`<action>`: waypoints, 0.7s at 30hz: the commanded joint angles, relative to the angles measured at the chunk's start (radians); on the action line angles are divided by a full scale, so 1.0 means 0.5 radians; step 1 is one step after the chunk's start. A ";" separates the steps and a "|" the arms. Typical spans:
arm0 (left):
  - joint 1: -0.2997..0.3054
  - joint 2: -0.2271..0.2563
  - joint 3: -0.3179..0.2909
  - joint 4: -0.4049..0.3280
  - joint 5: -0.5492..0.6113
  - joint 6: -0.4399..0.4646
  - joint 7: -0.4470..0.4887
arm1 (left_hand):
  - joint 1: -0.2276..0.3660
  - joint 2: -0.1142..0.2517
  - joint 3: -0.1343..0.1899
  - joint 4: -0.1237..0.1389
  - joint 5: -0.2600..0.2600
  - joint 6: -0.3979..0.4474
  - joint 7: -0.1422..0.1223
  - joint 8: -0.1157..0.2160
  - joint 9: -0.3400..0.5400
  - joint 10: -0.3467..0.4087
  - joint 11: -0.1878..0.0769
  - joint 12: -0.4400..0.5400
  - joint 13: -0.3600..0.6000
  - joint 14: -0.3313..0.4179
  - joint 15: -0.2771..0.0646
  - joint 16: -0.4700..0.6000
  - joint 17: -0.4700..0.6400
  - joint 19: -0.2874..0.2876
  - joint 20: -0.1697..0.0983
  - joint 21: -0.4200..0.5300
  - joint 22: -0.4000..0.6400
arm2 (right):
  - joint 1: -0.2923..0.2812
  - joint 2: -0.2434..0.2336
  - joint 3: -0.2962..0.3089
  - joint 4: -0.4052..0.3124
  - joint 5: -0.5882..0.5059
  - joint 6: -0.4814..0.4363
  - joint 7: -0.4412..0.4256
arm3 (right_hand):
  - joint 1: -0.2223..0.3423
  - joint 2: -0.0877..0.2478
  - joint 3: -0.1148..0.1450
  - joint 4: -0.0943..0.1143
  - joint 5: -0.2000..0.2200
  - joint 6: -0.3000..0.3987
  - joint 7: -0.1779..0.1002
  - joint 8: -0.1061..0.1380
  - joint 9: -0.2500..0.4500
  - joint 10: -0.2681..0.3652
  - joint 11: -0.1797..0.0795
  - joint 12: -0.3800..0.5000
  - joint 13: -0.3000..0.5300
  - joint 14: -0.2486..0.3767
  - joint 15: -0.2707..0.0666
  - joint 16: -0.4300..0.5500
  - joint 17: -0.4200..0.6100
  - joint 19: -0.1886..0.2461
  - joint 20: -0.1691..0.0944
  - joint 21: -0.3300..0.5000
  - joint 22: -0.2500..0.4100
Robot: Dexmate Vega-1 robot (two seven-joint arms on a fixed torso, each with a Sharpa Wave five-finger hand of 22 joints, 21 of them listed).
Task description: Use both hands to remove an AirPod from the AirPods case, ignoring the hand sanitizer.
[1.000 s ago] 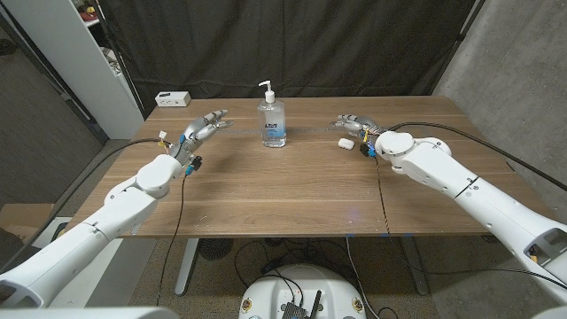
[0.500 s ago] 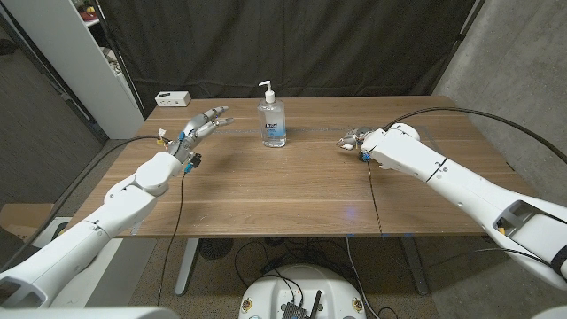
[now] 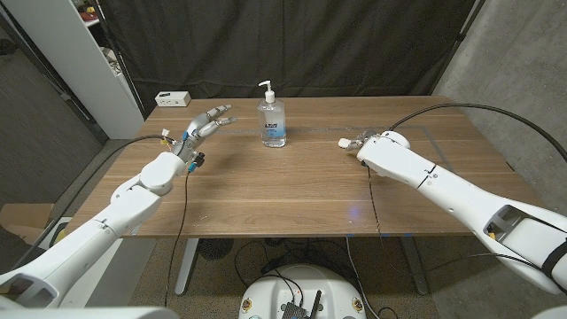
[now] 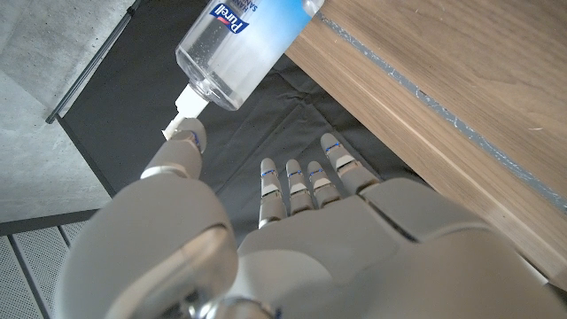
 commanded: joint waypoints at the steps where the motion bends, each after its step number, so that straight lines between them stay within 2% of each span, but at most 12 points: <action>1: -0.053 -0.056 0.044 0.065 0.010 -0.010 -0.016 | 0.031 -0.005 -0.017 0.001 0.011 0.016 -0.004 0.000 0.002 0.012 -0.011 0.011 0.007 0.021 -0.024 0.013 0.004 0.017 0.004 -0.014 0.005 | 0.133 0.068 -0.103 0.225 -0.058 0.103 0.184 | 0.025 -0.008 0.002 0.005 0.002 0.006 0.001 -0.008 0.004 -0.008 -0.021 0.006 0.009 -0.022 -0.078 0.015 0.007 0.017 0.003 0.009 0.003; 5: -0.073 -0.070 0.060 0.087 0.012 -0.012 -0.027 | 0.036 -0.004 -0.028 0.004 0.011 0.016 0.002 -0.003 0.003 0.007 0.004 0.010 0.009 0.019 -0.019 0.012 0.004 0.016 0.011 -0.019 0.005 | 0.174 0.091 -0.117 0.302 -0.062 0.111 0.241 | 0.029 -0.011 0.001 0.006 0.002 0.006 0.012 -0.009 0.004 -0.009 -0.020 0.007 0.009 -0.024 -0.080 0.014 0.007 0.016 0.002 0.007 0.003; 11: -0.074 -0.076 0.063 0.080 0.013 0.006 -0.009 | 0.042 0.000 -0.040 0.007 0.012 0.021 0.005 -0.004 0.004 0.007 -0.002 0.012 0.011 0.016 -0.017 0.011 0.004 0.017 0.013 -0.023 0.006 | 0.151 0.118 -0.054 0.333 -0.063 0.115 0.214 | 0.034 -0.011 0.001 0.009 0.002 0.006 0.017 -0.011 0.004 -0.017 -0.014 0.004 0.010 -0.025 -0.079 0.013 0.007 0.013 0.001 0.004 0.003; 16: -0.088 -0.084 0.075 0.082 0.016 0.023 -0.008 | 0.048 0.004 -0.053 0.011 0.012 0.021 0.011 -0.008 0.004 0.007 0.003 0.014 0.013 0.017 -0.013 0.011 0.004 0.017 0.020 -0.027 0.006 | 0.174 0.131 -0.053 0.397 -0.062 0.153 0.251 | 0.038 -0.008 0.002 0.011 0.002 0.007 0.017 -0.012 0.004 -0.016 -0.017 0.005 0.010 -0.024 -0.081 0.014 0.007 0.013 -0.002 0.003 0.003; 18: -0.098 -0.089 0.081 0.084 0.015 0.035 -0.010 | 0.050 0.009 -0.059 0.014 0.013 0.018 0.016 -0.010 0.005 0.003 0.010 0.013 0.014 0.015 -0.006 0.010 0.004 0.015 0.028 -0.030 0.007 | 0.182 0.134 -0.055 0.425 -0.061 0.182 0.271 | 0.042 -0.003 0.004 0.013 0.002 0.023 0.025 -0.006 0.004 -0.009 -0.019 0.009 0.011 -0.019 -0.082 0.016 0.007 0.013 -0.007 0.003 0.003; 19: -0.102 -0.090 0.083 0.079 0.016 0.052 -0.006 | 0.051 0.010 -0.060 0.015 0.013 0.017 0.017 -0.010 0.005 0.004 0.011 0.014 0.015 0.015 -0.005 0.010 0.004 0.015 0.029 -0.030 0.007 | 0.184 0.141 -0.051 0.440 -0.057 0.189 0.278 | 0.049 0.008 0.007 0.018 0.001 0.074 0.026 0.012 0.004 0.012 -0.025 0.017 0.011 -0.020 -0.083 0.015 0.008 0.013 -0.013 0.002 0.003; 21: -0.115 -0.093 0.090 0.087 0.018 0.049 -0.016 | 0.053 0.013 -0.066 0.017 0.013 0.024 0.009 -0.009 0.006 0.005 0.007 0.015 0.016 0.017 -0.013 0.011 0.004 0.018 0.020 -0.031 0.007 | 0.183 0.149 -0.042 0.454 -0.050 0.199 0.286 | 0.058 0.024 0.012 0.023 0.000 0.126 -0.003 0.028 0.006 0.037 -0.023 0.027 0.012 -0.006 -0.097 0.021 0.008 0.016 -0.017 0.002 0.003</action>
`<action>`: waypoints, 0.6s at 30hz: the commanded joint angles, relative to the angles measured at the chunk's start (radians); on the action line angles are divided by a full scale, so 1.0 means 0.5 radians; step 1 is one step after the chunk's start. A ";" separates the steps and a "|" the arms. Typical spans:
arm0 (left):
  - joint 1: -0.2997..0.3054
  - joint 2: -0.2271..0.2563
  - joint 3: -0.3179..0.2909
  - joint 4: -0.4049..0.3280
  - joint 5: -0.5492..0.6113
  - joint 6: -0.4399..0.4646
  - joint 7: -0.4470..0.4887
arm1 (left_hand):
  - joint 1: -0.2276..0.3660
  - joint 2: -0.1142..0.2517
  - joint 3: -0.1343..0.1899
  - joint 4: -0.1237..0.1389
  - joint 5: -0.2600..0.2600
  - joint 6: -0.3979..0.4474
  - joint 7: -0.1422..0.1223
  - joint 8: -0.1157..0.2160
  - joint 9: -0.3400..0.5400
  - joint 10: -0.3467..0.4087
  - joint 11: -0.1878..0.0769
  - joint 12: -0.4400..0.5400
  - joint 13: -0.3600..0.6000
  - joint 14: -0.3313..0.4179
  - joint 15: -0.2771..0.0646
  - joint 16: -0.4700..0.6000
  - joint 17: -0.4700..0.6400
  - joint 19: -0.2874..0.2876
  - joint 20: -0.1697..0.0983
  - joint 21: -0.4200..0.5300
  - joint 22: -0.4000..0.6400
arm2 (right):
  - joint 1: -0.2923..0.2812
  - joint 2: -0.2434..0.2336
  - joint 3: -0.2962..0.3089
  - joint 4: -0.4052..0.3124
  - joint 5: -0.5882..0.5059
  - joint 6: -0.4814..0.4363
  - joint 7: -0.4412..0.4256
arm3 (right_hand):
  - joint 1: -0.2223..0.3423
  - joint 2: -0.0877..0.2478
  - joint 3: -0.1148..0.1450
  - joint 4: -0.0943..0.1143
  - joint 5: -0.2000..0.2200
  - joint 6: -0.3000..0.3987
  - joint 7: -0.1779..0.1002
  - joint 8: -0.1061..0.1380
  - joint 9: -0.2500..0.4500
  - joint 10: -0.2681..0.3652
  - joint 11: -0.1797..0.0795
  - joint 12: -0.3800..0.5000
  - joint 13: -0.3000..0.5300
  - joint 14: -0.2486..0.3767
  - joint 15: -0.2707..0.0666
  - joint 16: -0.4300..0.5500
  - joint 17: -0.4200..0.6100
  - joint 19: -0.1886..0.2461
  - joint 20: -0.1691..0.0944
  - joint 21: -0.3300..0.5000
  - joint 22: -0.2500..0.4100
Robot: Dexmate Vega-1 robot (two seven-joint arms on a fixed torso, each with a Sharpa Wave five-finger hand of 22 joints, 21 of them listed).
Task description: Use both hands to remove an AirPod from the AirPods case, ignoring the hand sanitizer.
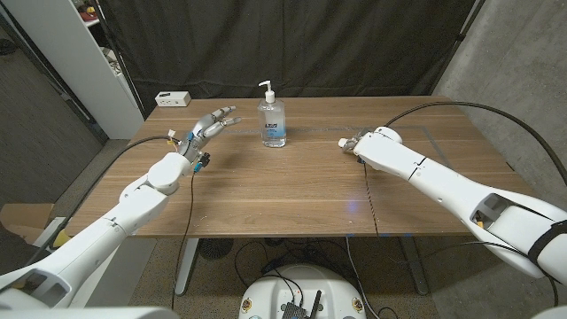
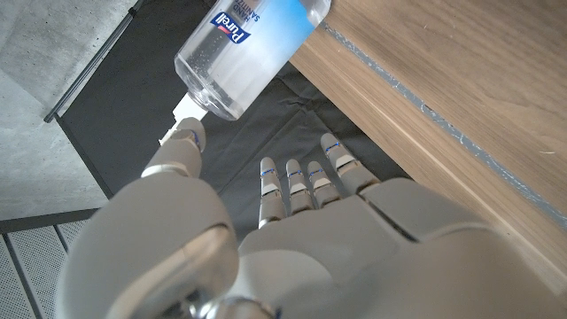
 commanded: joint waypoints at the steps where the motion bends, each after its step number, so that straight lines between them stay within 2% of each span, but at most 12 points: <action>1: -0.043 -0.021 0.031 0.006 0.008 0.060 0.001 | 0.025 0.006 -0.019 0.006 0.013 0.015 -0.004 -0.009 0.006 0.008 0.005 0.017 0.007 0.018 -0.016 0.012 0.004 0.008 0.005 0.000 0.007 | 0.030 0.044 0.025 0.139 0.012 0.079 0.077 | 0.032 0.035 0.010 0.023 -0.002 0.125 -0.039 0.039 0.007 0.065 -0.014 0.031 0.012 -0.004 -0.098 0.021 0.004 0.005 -0.009 0.001 0.002; 5: -0.054 -0.021 0.039 0.003 0.011 0.075 -0.003 | 0.031 0.012 -0.038 0.010 0.013 0.015 0.004 -0.012 0.007 0.004 0.009 0.018 0.011 0.018 -0.010 0.012 0.004 0.008 0.011 -0.005 0.008 | 0.046 0.051 0.015 0.158 0.023 0.055 0.113 | 0.041 0.060 0.012 0.031 -0.005 0.257 -0.036 0.078 0.010 0.116 -0.021 0.046 0.011 0.010 -0.110 0.024 0.003 0.010 -0.019 0.000 0.002; 9: -0.068 -0.031 0.047 0.014 0.013 0.069 -0.005 | 0.035 0.013 -0.050 0.011 0.012 0.024 0.002 -0.011 0.007 0.001 0.003 0.018 0.012 0.016 -0.013 0.010 0.004 0.008 0.011 -0.007 0.008 | 0.041 0.058 0.017 0.170 0.029 0.046 0.119 | 0.078 0.095 0.025 0.025 0.001 0.440 -0.022 0.130 0.014 0.176 -0.049 0.059 0.010 0.016 -0.122 0.024 0.001 0.012 -0.044 -0.001 0.002; 11: -0.080 -0.036 0.054 0.019 0.018 0.062 -0.010 | 0.036 0.014 -0.056 0.011 0.013 0.030 0.001 -0.010 0.007 0.003 0.002 0.019 0.013 0.015 -0.010 0.010 0.004 0.007 0.011 -0.009 0.008 | 0.032 0.069 0.030 0.180 0.037 0.044 0.110 | 0.099 0.108 0.032 0.019 0.002 0.515 -0.041 0.151 0.018 0.212 -0.054 0.068 0.009 0.026 -0.131 0.026 0.000 0.019 -0.056 0.001 0.002; 14: -0.094 -0.037 0.059 0.022 0.026 0.043 -0.020 | 0.040 0.020 -0.067 0.014 0.013 0.040 -0.001 -0.008 0.008 0.004 0.005 0.021 0.015 0.015 -0.013 0.011 0.004 0.008 0.011 -0.010 0.009 | -0.006 0.080 0.070 0.168 0.042 0.055 0.063 | 0.158 0.146 0.053 0.009 0.001 0.636 -0.023 0.186 0.031 0.308 -0.089 0.094 0.010 0.074 -0.160 0.040 -0.002 0.043 -0.093 0.006 0.001; 18: -0.103 -0.030 0.054 0.016 0.039 0.007 -0.025 | 0.044 0.022 -0.080 0.014 0.013 0.066 -0.002 -0.001 0.008 0.003 0.001 0.022 0.017 0.016 -0.015 0.011 0.004 0.009 0.008 -0.012 0.009 | -0.085 0.061 0.119 0.078 0.023 0.081 -0.033 | 0.194 0.167 0.058 0.011 -0.002 0.729 -0.015 0.221 0.059 0.397 -0.092 0.116 0.012 0.142 -0.188 0.057 -0.004 0.086 -0.114 0.014 0.001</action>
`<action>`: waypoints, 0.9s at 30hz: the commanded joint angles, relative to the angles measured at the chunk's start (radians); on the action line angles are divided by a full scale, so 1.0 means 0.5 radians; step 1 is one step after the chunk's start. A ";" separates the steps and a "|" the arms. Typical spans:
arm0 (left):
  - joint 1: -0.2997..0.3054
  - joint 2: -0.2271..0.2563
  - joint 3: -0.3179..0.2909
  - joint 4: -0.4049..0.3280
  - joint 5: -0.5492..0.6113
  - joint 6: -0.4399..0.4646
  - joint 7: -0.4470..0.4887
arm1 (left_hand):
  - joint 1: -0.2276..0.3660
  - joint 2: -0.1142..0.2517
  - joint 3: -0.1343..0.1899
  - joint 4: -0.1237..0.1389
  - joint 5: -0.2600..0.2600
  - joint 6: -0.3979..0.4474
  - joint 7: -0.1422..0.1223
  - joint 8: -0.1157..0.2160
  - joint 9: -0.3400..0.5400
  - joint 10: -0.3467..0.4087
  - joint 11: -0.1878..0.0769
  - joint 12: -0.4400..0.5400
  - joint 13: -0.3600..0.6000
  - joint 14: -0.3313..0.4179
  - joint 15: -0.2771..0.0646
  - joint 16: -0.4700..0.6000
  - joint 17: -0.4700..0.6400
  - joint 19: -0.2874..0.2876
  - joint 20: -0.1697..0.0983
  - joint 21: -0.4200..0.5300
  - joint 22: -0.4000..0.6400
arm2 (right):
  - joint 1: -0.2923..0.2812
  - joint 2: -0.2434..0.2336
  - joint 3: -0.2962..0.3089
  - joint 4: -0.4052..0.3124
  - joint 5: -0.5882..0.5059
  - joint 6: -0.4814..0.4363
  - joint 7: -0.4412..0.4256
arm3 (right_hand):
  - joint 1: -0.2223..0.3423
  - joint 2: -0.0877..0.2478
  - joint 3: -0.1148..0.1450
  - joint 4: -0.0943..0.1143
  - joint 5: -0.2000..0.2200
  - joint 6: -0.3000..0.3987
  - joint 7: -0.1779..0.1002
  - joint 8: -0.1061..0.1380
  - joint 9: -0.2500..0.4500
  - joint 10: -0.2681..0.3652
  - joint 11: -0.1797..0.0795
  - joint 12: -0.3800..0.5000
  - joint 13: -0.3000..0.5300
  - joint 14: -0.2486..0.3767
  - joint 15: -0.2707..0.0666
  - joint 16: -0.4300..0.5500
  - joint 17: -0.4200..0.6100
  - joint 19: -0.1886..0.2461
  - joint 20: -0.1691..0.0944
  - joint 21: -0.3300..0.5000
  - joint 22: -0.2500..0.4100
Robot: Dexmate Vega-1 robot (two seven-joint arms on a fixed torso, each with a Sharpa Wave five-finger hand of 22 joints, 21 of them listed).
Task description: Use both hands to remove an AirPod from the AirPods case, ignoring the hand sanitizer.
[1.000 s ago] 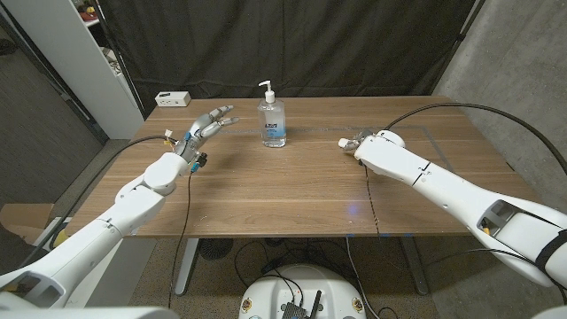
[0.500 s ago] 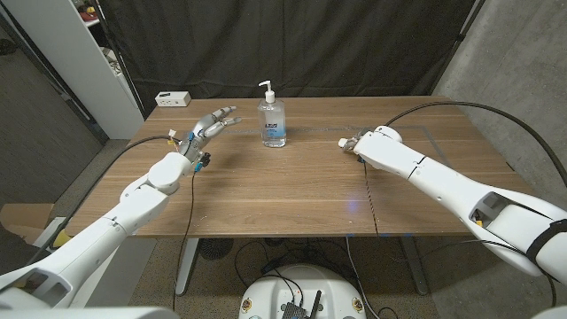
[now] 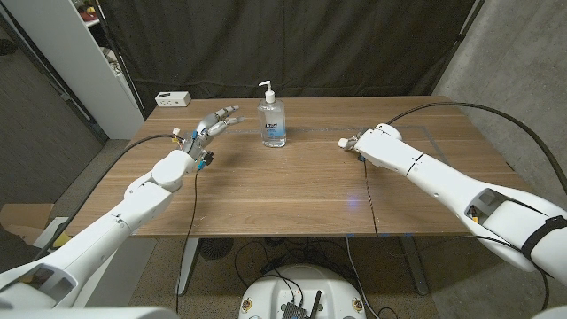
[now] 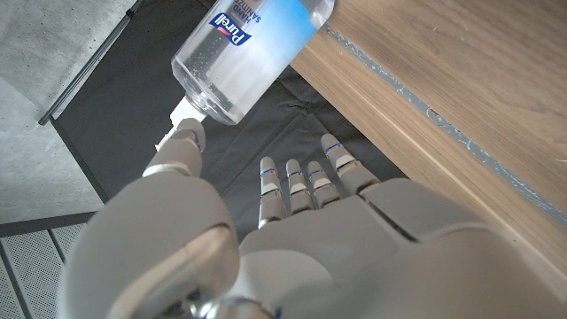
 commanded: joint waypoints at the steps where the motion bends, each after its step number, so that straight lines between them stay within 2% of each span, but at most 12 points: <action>1: -0.038 -0.002 0.008 0.002 0.024 -0.057 -0.017 | 0.019 -0.004 -0.018 0.006 0.013 0.038 -0.005 0.014 0.008 0.003 0.000 0.015 0.008 0.017 -0.014 0.011 0.004 0.009 0.007 -0.013 0.009 | -0.130 -0.006 0.094 -0.094 -0.001 0.039 -0.133 | 0.045 0.049 0.015 0.005 0.005 0.117 0.017 0.054 0.039 0.091 -0.021 0.032 0.007 0.058 -0.191 0.021 -0.001 0.040 -0.024 0.016 0.003; 6: -0.053 0.003 0.007 -0.001 0.055 -0.135 -0.033 | 0.022 -0.002 -0.034 0.008 0.013 0.094 -0.008 0.030 0.009 0.006 -0.001 0.017 0.010 0.019 -0.012 0.012 0.004 0.005 0.009 -0.016 0.009 | -0.234 -0.040 0.164 -0.253 -0.017 0.044 -0.241 | 0.059 0.047 0.006 0.007 0.001 0.193 0.031 0.085 0.063 0.154 -0.025 0.046 0.009 0.118 -0.205 0.034 -0.002 0.077 -0.022 0.020 0.003; 10: -0.040 0.029 -0.011 -0.054 0.132 -0.154 0.025 | 0.023 0.000 -0.046 0.009 0.012 0.122 -0.014 0.036 0.010 0.006 0.006 0.019 0.012 0.018 -0.007 0.011 0.004 -0.001 0.012 -0.019 0.009 | -0.295 -0.065 0.206 -0.380 -0.029 0.015 -0.306 | 0.063 0.045 0.000 0.009 -0.001 0.210 0.038 0.093 0.075 0.178 -0.029 0.049 0.009 0.140 -0.209 0.037 -0.003 0.093 -0.024 0.021 0.003; 11: -0.029 0.013 -0.030 -0.043 0.117 -0.239 0.033 | 0.022 0.001 -0.052 0.011 0.012 0.131 -0.011 0.036 0.010 0.006 0.009 0.019 0.012 0.018 -0.003 0.012 0.004 -0.006 0.014 -0.021 0.009 | -0.327 -0.080 0.226 -0.446 -0.037 0.006 -0.339 | 0.064 0.045 -0.001 0.009 -0.001 0.209 0.039 0.092 0.077 0.181 -0.023 0.049 0.008 0.146 -0.208 0.038 -0.003 0.096 -0.027 0.021 0.003; 13: -0.026 0.001 -0.038 -0.029 0.123 -0.299 0.037 | 0.023 0.004 -0.065 0.013 0.012 0.184 -0.005 0.050 0.012 0.047 0.015 0.037 0.014 0.056 -0.002 0.026 0.005 -0.005 0.018 -0.021 0.010 | -0.341 -0.088 0.236 -0.479 -0.041 0.002 -0.354 | 0.065 0.044 -0.003 0.010 -0.001 0.210 0.038 0.093 0.080 0.185 -0.019 0.048 0.008 0.152 -0.208 0.038 -0.004 0.099 -0.025 0.020 0.003; 14: -0.016 -0.020 -0.047 -0.016 0.165 -0.402 0.077 | 0.022 0.008 -0.089 0.016 0.011 0.247 -0.011 0.060 0.014 0.139 0.011 0.075 0.018 0.196 -0.029 0.069 0.013 0.048 0.017 0.001 0.014 | -0.371 -0.094 0.258 -0.533 -0.052 -0.005 -0.393 | 0.066 0.044 -0.004 0.010 -0.002 0.210 0.038 0.093 0.082 0.186 -0.018 0.048 0.008 0.153 -0.207 0.037 -0.004 0.101 -0.025 0.020 0.002; 15: -0.010 -0.021 -0.052 -0.025 0.190 -0.429 0.092 | 0.024 0.023 -0.107 0.016 0.011 0.327 -0.018 0.070 0.013 0.292 -0.025 0.132 0.024 0.383 -0.087 0.121 0.026 0.219 -0.005 0.071 0.031 | -0.385 -0.103 0.267 -0.561 -0.058 -0.002 -0.406 | 0.066 0.043 -0.005 0.010 -0.002 0.207 0.037 0.091 0.084 0.187 -0.022 0.047 0.008 0.155 -0.206 0.037 -0.004 0.102 -0.022 0.019 0.002; 17: 0.007 -0.035 -0.061 -0.039 0.276 -0.486 0.160 | 0.019 0.049 -0.129 0.024 0.011 0.390 -0.023 0.073 0.014 0.418 -0.077 0.172 0.030 0.621 -0.155 0.193 0.045 0.395 -0.047 0.155 0.059 | -0.408 -0.105 0.285 -0.603 -0.067 -0.015 -0.438 | 0.067 0.042 -0.008 0.011 -0.002 0.204 0.033 0.090 0.088 0.189 -0.024 0.045 0.007 0.161 -0.205 0.037 -0.005 0.105 -0.019 0.019 0.002; 19: 0.027 -0.050 -0.074 -0.055 0.363 -0.544 0.231 | 0.017 0.056 -0.143 0.025 0.011 0.461 -0.023 0.091 0.015 0.511 -0.100 0.202 0.038 0.739 -0.188 0.235 0.060 0.471 -0.086 0.208 0.088 | -0.432 -0.112 0.304 -0.644 -0.071 -0.017 -0.459 | 0.068 0.041 -0.009 0.011 -0.003 0.202 0.031 0.089 0.090 0.188 -0.023 0.043 0.007 0.164 -0.206 0.037 -0.005 0.106 -0.017 0.018 0.002; 22: 0.047 -0.072 -0.094 -0.069 0.432 -0.634 0.285 | 0.026 0.064 -0.158 0.020 0.012 0.531 -0.037 0.106 0.016 0.662 -0.149 0.252 0.056 0.912 -0.258 0.303 0.083 0.533 -0.112 0.271 0.127 | -0.467 -0.118 0.326 -0.703 -0.086 -0.028 -0.502 | 0.069 0.039 -0.012 0.012 -0.003 0.191 0.032 0.084 0.094 0.189 -0.016 0.040 0.006 0.168 -0.207 0.036 -0.005 0.107 -0.018 0.016 0.002; 23: 0.053 -0.076 -0.100 -0.074 0.446 -0.657 0.292 | 0.029 0.064 -0.162 0.018 0.012 0.555 -0.035 0.112 0.016 0.701 -0.170 0.265 0.061 0.957 -0.272 0.320 0.087 0.578 -0.120 0.299 0.136 | -0.476 -0.127 0.329 -0.724 -0.091 -0.028 -0.509 | 0.070 0.039 -0.013 0.012 -0.004 0.189 0.029 0.083 0.095 0.188 -0.018 0.039 0.006 0.169 -0.208 0.035 -0.005 0.111 -0.016 0.017 0.002; 27: 0.086 -0.071 -0.119 -0.147 0.473 -0.644 0.284 | 0.055 0.052 -0.167 0.003 0.013 0.568 -0.041 0.101 0.017 0.814 -0.184 0.294 0.087 1.147 -0.332 0.368 0.083 0.812 -0.168 0.427 0.152 | -0.518 -0.155 0.360 -0.807 -0.111 -0.014 -0.543 | 0.071 0.038 -0.016 0.013 -0.004 0.189 0.022 0.083 0.099 0.185 -0.017 0.034 0.005 0.173 -0.207 0.034 -0.005 0.113 -0.014 0.016 0.002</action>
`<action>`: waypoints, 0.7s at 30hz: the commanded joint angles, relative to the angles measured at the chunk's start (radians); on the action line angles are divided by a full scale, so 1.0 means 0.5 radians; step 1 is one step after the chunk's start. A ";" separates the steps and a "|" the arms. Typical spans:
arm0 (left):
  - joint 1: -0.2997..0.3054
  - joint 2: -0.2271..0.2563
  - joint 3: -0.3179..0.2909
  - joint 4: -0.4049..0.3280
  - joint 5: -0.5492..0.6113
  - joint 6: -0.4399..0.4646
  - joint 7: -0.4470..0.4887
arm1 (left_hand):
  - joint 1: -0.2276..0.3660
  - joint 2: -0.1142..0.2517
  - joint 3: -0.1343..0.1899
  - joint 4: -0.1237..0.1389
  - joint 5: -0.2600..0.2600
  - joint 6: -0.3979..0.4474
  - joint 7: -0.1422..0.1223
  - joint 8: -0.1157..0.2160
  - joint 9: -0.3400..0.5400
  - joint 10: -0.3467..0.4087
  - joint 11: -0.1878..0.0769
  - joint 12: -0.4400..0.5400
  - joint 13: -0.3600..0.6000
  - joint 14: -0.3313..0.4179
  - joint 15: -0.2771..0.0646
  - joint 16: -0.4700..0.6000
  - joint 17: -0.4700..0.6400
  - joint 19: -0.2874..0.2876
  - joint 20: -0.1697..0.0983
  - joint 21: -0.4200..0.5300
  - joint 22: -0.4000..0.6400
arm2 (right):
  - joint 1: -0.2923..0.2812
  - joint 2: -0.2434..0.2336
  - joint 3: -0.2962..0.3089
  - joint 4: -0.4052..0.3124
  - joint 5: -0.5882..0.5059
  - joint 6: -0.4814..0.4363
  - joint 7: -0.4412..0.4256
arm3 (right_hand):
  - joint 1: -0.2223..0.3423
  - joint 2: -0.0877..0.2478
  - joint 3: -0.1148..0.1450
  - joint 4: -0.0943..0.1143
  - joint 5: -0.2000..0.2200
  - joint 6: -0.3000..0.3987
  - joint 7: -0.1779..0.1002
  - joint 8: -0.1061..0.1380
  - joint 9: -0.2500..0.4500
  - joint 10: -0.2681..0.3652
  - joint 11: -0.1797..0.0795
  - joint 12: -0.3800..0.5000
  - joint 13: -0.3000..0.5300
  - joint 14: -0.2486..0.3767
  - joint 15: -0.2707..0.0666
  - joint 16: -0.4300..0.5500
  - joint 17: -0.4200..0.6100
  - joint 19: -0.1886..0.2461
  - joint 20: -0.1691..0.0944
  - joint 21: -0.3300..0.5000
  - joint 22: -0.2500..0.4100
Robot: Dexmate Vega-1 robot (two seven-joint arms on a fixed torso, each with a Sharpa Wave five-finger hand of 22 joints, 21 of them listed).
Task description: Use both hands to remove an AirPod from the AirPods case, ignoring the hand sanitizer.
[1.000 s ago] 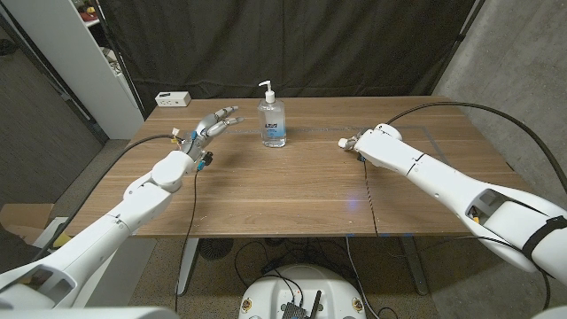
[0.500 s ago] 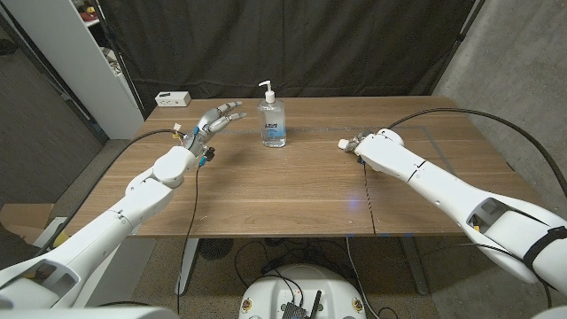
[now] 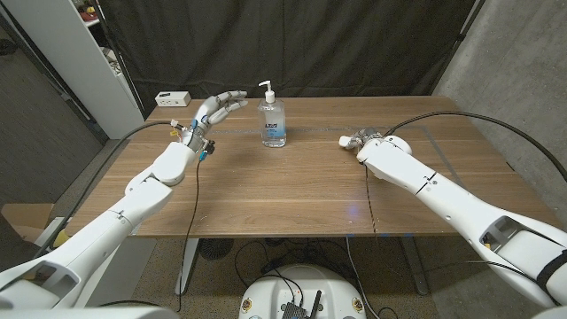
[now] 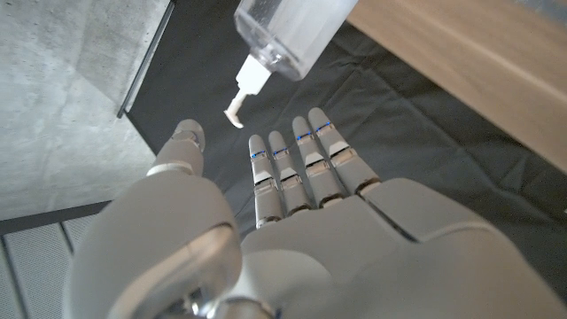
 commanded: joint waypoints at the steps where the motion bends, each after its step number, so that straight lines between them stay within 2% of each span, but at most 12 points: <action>1: 0.075 -0.031 -0.058 -0.114 0.183 -0.200 0.103 | 0.037 0.003 -0.004 -0.011 0.014 0.018 -0.003 -0.001 0.007 0.115 -0.022 0.038 0.029 0.173 -0.309 0.043 -0.003 0.215 -0.033 0.115 0.012 | -0.148 -0.069 0.104 -0.280 -0.059 0.001 -0.153 | -0.011 0.008 -0.007 -0.001 0.005 0.163 0.021 0.010 0.057 0.007 -0.003 -0.005 0.003 0.013 -0.209 0.009 0.004 0.015 -0.009 0.000 0.001; 2: 0.068 -0.025 -0.053 -0.122 0.157 -0.195 0.064 | 0.038 -0.001 -0.005 -0.012 0.014 0.016 -0.002 -0.004 0.008 0.131 -0.024 0.041 0.034 0.187 -0.314 0.040 -0.006 0.251 -0.050 0.131 0.007 | -0.165 -0.083 0.115 -0.308 -0.063 0.019 -0.157 | -0.010 0.008 -0.008 -0.001 0.005 0.162 0.020 0.010 0.059 0.006 -0.001 -0.006 0.003 0.014 -0.210 0.008 0.004 0.016 -0.010 0.000 0.001; 3: 0.053 -0.025 -0.044 -0.122 0.126 -0.192 0.021 | 0.039 -0.004 -0.006 -0.010 0.013 0.014 -0.003 -0.008 0.009 0.136 -0.020 0.039 0.040 0.200 -0.319 0.034 -0.010 0.319 -0.042 0.159 -0.003 | -0.185 -0.094 0.133 -0.338 -0.063 0.034 -0.165 | -0.010 0.008 -0.008 0.000 0.005 0.162 0.021 0.010 0.059 0.007 -0.003 -0.006 0.002 0.015 -0.210 0.008 0.004 0.016 -0.011 0.000 0.001; 5: 0.008 -0.031 -0.016 -0.114 0.060 -0.182 -0.076 | 0.031 -0.011 -0.011 -0.005 0.013 -0.014 0.003 -0.022 0.010 0.142 -0.013 0.035 0.048 0.212 -0.311 0.024 -0.019 0.381 -0.035 0.181 -0.019 | -0.241 -0.127 0.179 -0.399 -0.060 0.101 -0.175 | -0.011 0.007 -0.010 0.000 0.005 0.159 0.025 0.008 0.061 0.008 0.000 -0.007 0.002 0.017 -0.209 0.008 0.004 0.017 -0.008 -0.001 0.001; 7: -0.042 -0.049 0.019 -0.106 0.026 -0.160 -0.150 | 0.028 -0.012 -0.012 -0.002 0.013 -0.041 0.017 -0.034 0.011 0.142 0.012 0.031 0.054 0.214 -0.291 0.012 -0.025 0.409 -0.016 0.188 -0.035 | -0.282 -0.160 0.204 -0.458 -0.074 0.131 -0.192 | -0.011 0.005 -0.013 0.001 0.004 0.156 0.022 0.006 0.064 0.010 0.002 -0.009 0.002 0.021 -0.211 0.007 0.003 0.022 -0.006 0.000 0.001; 9: -0.096 -0.069 0.063 -0.111 -0.039 -0.105 -0.248 | 0.014 -0.009 -0.015 0.009 0.014 -0.084 0.035 -0.053 0.012 0.126 0.042 0.019 0.062 0.186 -0.258 -0.010 -0.027 0.410 0.027 0.182 -0.055 | -0.327 -0.193 0.240 -0.529 -0.079 0.154 -0.204 | -0.011 0.005 -0.015 0.002 0.004 0.155 0.024 0.006 0.066 0.009 -0.001 -0.011 0.002 0.027 -0.209 0.008 0.003 0.026 -0.006 0.000 0.001; 11: -0.155 -0.075 0.110 -0.122 -0.100 -0.037 -0.362 | 0.006 -0.010 -0.021 0.015 0.018 -0.158 0.045 -0.079 0.018 0.032 0.099 -0.030 0.079 0.026 -0.177 -0.100 -0.037 0.256 0.153 0.101 -0.101 | -0.380 -0.239 0.271 -0.600 -0.095 0.205 -0.218 | -0.010 0.004 -0.016 0.002 0.004 0.155 0.024 0.006 0.067 0.010 0.002 -0.011 0.001 0.029 -0.208 0.008 0.003 0.028 -0.005 0.000 0.001; 12: -0.196 -0.076 0.136 -0.113 -0.106 -0.018 -0.416 | 0.002 -0.022 -0.037 0.016 0.020 -0.201 0.036 -0.090 0.021 -0.043 0.107 -0.077 0.097 -0.192 -0.095 -0.218 -0.050 -0.081 0.307 -0.068 -0.131 | -0.401 -0.267 0.279 -0.632 -0.107 0.227 -0.219 | -0.010 0.004 -0.016 0.002 0.004 0.154 0.023 0.005 0.068 0.009 0.001 -0.013 0.001 0.030 -0.210 0.008 0.003 0.031 -0.006 0.001 0.001; 13: -0.242 -0.088 0.164 -0.086 -0.128 -0.018 -0.480 | -0.004 -0.017 -0.045 0.021 0.021 -0.240 0.032 -0.099 0.022 -0.090 0.115 -0.105 0.105 -0.277 -0.054 -0.263 -0.055 -0.246 0.352 -0.155 -0.135 | -0.421 -0.287 0.292 -0.663 -0.115 0.239 -0.223 | -0.010 0.004 -0.017 0.002 0.004 0.149 0.022 0.002 0.069 0.007 0.003 -0.014 0.001 0.031 -0.209 0.007 0.003 0.033 -0.006 0.001 0.001; 15: -0.328 -0.148 0.216 -0.004 -0.180 -0.052 -0.582 | -0.008 -0.020 -0.051 0.022 0.022 -0.302 0.032 -0.118 0.021 -0.150 0.139 -0.135 0.109 -0.315 -0.048 -0.283 -0.058 -0.275 0.345 -0.180 -0.135 | -0.465 -0.331 0.325 -0.721 -0.128 0.280 -0.224 | -0.009 0.004 -0.019 0.003 0.004 0.148 0.017 0.001 0.070 0.005 0.005 -0.016 0.001 0.032 -0.210 0.006 0.003 0.038 -0.008 0.002 0.001; 16: -0.367 -0.186 0.241 0.042 -0.189 -0.078 -0.613 | -0.007 -0.019 -0.051 0.022 0.022 -0.313 0.036 -0.120 0.020 -0.157 0.142 -0.140 0.110 -0.324 -0.045 -0.287 -0.059 -0.263 0.324 -0.178 -0.134 | -0.484 -0.352 0.337 -0.747 -0.138 0.297 -0.227 | -0.009 0.004 -0.020 0.003 0.004 0.145 0.017 -0.001 0.071 0.007 0.010 -0.017 0.001 0.034 -0.212 0.006 0.004 0.039 -0.010 0.001 0.001; 21: -0.558 -0.354 0.361 0.256 -0.183 -0.181 -0.743 | 0.003 -0.003 -0.045 0.020 0.023 -0.318 0.064 -0.109 0.018 -0.156 0.155 -0.149 0.116 -0.317 -0.038 -0.286 -0.058 -0.106 0.229 -0.137 -0.131 | -0.583 -0.440 0.411 -0.837 -0.180 0.410 -0.235 | -0.009 0.003 -0.024 0.004 0.004 0.142 0.012 -0.004 0.074 0.010 0.006 -0.019 0.000 0.040 -0.210 0.005 0.004 0.043 -0.011 0.000 0.001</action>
